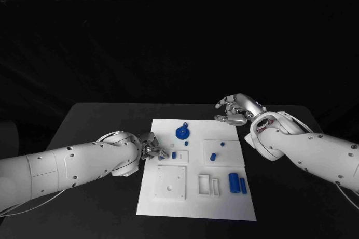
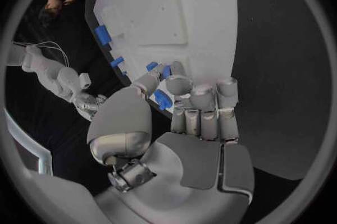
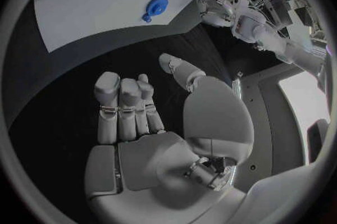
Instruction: Assemble the parts on the task board
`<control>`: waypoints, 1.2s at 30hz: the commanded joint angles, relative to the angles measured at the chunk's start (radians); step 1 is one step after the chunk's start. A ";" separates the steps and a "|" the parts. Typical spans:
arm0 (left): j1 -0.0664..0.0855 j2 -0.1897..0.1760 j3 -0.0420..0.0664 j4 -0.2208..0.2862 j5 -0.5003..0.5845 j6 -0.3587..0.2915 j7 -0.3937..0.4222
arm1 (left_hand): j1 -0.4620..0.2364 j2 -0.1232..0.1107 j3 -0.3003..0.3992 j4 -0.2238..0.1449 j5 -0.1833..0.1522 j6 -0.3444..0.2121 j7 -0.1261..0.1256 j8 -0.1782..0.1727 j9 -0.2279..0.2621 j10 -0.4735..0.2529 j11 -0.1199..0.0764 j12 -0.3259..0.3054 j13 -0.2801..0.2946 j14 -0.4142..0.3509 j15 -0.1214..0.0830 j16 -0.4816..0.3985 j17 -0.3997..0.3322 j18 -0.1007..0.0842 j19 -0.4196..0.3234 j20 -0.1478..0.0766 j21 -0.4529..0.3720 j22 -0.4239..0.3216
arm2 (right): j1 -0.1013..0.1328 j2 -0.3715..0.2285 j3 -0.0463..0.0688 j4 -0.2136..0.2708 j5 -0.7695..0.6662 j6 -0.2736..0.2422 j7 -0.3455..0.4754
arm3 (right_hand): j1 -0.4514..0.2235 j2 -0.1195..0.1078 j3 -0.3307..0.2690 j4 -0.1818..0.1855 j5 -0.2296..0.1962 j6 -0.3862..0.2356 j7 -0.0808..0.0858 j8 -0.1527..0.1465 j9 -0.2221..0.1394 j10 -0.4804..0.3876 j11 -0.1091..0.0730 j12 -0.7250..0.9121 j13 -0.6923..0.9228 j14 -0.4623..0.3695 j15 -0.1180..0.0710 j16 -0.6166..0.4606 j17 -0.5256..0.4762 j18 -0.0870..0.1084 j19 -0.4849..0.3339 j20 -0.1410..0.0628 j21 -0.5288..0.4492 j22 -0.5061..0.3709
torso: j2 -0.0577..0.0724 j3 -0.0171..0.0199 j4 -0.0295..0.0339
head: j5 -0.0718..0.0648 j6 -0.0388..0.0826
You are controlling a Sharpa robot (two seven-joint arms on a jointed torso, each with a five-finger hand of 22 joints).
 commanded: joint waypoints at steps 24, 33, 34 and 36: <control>-0.004 0.014 -0.002 -0.011 0.019 0.017 0.001 | -0.032 -0.097 0.006 0.106 -0.041 -0.018 0.000 0.013 -0.017 -0.010 0.001 0.005 -0.012 -0.012 -0.014 0.003 -0.013 0.016 -0.004 -0.143 0.012 -0.018 | -0.002 0.003 0.000 -0.003 -0.003 0.013 0.011 | -0.008 0.006 -0.005 -0.001 0.004 -0.003 0.008 -0.001 -0.001 -0.006 -0.002 0.006 -0.002 0.008 -0.001 -0.005 0.000 0.118 0.002 -0.005 -0.006 0.004 | 0.000 -0.0001 0.0006 | -0.005 0.001; -0.004 0.014 -0.002 -0.016 0.019 0.012 0.001 | -0.035 -0.117 0.010 0.133 -0.045 -0.020 0.000 0.018 -0.018 -0.010 0.000 0.006 -0.013 -0.013 -0.014 0.004 -0.015 0.018 -0.004 -0.143 0.016 -0.022 | -0.003 0.003 0.000 -0.004 -0.003 0.013 0.011 | -0.008 0.006 -0.005 -0.001 0.004 -0.003 0.008 -0.001 -0.001 -0.005 -0.002 0.007 -0.002 0.008 -0.001 -0.005 0.000 0.118 0.002 -0.005 -0.007 0.004 | 0.000 0.0001 0.0010 | -0.005 0.002; -0.004 0.013 -0.002 -0.016 0.019 0.013 0.001 | -0.035 -0.118 0.010 0.135 -0.045 -0.021 0.000 0.018 -0.018 -0.010 0.000 0.006 -0.013 -0.013 -0.014 0.004 -0.015 0.018 -0.004 -0.143 0.016 -0.022 | -0.003 0.003 0.000 -0.004 -0.003 0.013 0.011 | -0.008 0.006 -0.005 -0.001 0.004 -0.003 0.008 -0.001 -0.001 -0.005 -0.002 0.007 -0.002 0.008 -0.001 -0.005 0.000 0.118 0.002 -0.006 -0.007 0.004 | 0.000 0.0001 0.0010 | -0.005 0.002; -0.004 0.013 -0.002 -0.017 0.019 0.012 0.001 | -0.035 -0.119 0.010 0.137 -0.046 -0.021 0.000 0.018 -0.019 -0.010 0.000 0.006 -0.014 -0.013 -0.014 0.004 -0.015 0.018 -0.004 -0.143 0.016 -0.022 | -0.004 0.003 0.000 -0.005 -0.003 0.013 0.011 | -0.008 0.006 -0.005 -0.001 0.004 -0.003 0.008 -0.001 -0.001 -0.005 -0.002 0.007 -0.002 0.008 -0.001 -0.005 0.000 0.118 0.002 -0.006 -0.007 0.004 | 0.000 -0.0001 0.0008 | -0.005 0.002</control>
